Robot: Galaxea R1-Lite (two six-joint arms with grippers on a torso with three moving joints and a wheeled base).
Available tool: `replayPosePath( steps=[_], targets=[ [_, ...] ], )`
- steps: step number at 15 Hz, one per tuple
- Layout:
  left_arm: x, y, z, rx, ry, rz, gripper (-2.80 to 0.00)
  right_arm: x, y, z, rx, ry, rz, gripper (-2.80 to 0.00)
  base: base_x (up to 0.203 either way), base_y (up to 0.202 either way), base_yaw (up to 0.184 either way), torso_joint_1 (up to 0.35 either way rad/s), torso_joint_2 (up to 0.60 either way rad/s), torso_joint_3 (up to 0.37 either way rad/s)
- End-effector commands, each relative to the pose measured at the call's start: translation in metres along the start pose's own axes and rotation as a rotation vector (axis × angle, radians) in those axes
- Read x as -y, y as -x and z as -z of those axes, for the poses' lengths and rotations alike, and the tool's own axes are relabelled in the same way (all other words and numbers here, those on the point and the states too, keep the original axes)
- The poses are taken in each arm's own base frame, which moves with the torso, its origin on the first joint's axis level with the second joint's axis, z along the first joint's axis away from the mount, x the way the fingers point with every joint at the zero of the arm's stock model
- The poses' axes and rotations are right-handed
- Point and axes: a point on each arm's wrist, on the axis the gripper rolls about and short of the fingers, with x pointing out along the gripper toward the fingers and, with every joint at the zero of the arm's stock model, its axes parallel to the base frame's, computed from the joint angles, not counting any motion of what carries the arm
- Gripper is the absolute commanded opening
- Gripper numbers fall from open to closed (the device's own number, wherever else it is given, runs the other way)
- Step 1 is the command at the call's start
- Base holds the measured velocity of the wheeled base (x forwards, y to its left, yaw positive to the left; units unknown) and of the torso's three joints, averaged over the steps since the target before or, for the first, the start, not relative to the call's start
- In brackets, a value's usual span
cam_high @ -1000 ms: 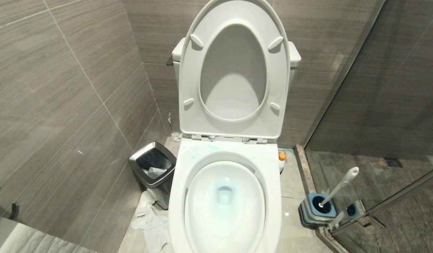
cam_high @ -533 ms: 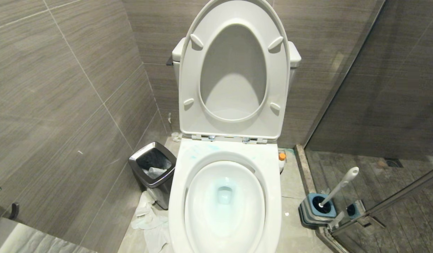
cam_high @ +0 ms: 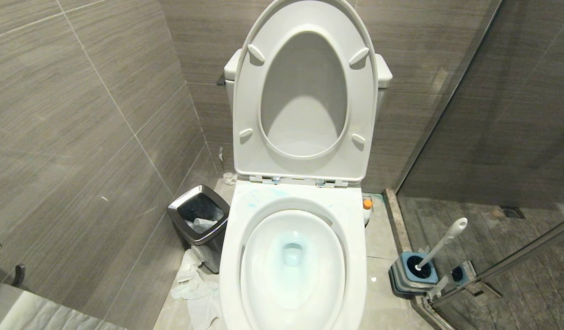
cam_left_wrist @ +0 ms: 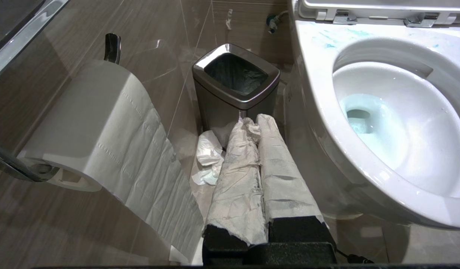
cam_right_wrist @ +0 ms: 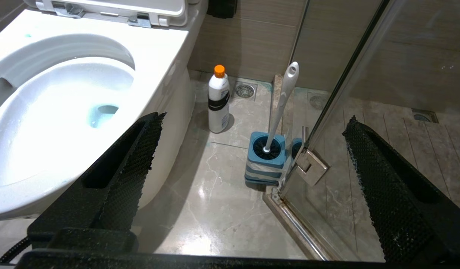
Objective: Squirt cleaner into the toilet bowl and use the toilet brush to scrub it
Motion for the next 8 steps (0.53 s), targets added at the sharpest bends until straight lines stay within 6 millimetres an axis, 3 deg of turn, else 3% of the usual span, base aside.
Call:
replayPosePath(
  steps=[1, 8],
  targets=[
    [0.0000, -0.0005, 0.0016, -0.007, 0.000, 0.000, -2.80, 0.0000, -0.0007, 0.0029, -0.010, 0.000, 0.000, 0.00, 0.000, 0.000, 0.000, 0.000, 0.00, 0.000],
    [0.0000, -0.0005, 0.0016, -0.007, 0.000, 0.000, -2.80, 0.0000, -0.0007, 0.0029, -0.010, 0.000, 0.000, 0.00, 0.000, 0.000, 0.000, 0.000, 0.00, 0.000]
  ],
)
